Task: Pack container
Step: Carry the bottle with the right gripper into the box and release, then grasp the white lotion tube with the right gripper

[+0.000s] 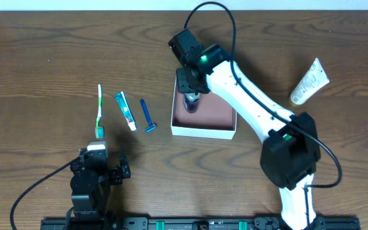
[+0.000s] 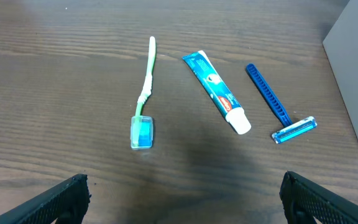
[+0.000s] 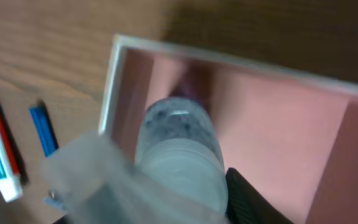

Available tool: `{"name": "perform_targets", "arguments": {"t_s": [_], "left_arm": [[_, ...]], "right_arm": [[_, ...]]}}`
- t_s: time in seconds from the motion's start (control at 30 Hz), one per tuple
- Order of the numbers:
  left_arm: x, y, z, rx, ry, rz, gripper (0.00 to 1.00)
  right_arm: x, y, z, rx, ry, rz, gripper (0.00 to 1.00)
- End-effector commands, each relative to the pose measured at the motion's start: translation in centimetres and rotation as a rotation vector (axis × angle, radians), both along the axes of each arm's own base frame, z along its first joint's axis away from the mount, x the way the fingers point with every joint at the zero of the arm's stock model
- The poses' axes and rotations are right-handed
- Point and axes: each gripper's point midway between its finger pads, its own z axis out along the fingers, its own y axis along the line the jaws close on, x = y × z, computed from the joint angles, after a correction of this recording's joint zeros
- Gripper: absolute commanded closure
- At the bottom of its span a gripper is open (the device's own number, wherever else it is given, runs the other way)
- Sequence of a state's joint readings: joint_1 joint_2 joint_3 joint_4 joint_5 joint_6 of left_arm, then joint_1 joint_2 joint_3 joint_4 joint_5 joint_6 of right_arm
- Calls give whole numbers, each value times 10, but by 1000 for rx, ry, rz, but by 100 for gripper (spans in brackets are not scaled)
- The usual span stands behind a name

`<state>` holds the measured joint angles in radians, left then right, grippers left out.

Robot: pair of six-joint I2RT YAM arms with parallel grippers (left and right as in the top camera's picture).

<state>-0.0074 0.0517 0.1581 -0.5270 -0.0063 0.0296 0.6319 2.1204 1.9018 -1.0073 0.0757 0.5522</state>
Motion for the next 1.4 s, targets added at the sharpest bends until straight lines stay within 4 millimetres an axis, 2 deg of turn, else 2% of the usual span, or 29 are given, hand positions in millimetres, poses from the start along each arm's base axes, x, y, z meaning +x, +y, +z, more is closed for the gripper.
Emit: {"name": "perform_targets", "arguments": {"t_s": [0.0,0.07,0.17,0.3,0.4,0.47,0.6,0.7,0.77,0.93,1.03,1.13,1.27,1.3,1.37], "left_arm": [[-1,1,-7,-1,14,7,2],[-1,1,-7,-1,14,7,2],[-1,1,-7,-1,14,7,2],[-1,1,-7,-1,14,7,3],[-1,1,-7,0,14,7,2],[-1,1,-7,-1,14,7,2],[-1,1,-7,0,14,7,2],[-1,1,-7,-1,14,7,2],[-1,1,-7,-1,14,7,2],[-1,1,-7,0,14,7,2],[-1,1,-7,-1,14,7,2],[-1,1,-7,0,14,7,2],[-1,1,-7,-1,14,7,2],[-1,1,-7,-1,14,7,2],[-1,1,-7,-1,14,7,2]], "right_arm": [[3,1,5,7,-16,20,44],[4,1,15,1,-41,69,36],[2,-5,44,7,-91,113,28],[-6,-39,90,-6,-142,66,20],[-15,-85,127,-30,-176,-11,14],[-22,-128,152,-48,-200,-96,11],[-24,-199,175,-75,-223,-215,8],[-24,-248,174,-122,-204,-275,10],[-21,-274,167,-167,-176,-270,9],[-10,-316,144,-227,-112,-274,12],[-5,-337,126,-230,-62,-320,19],[0,-345,106,-189,-9,-338,25],[5,-348,83,-170,51,-342,42],[6,-349,79,-171,57,-341,50],[9,-347,75,-160,60,-337,52]]}}
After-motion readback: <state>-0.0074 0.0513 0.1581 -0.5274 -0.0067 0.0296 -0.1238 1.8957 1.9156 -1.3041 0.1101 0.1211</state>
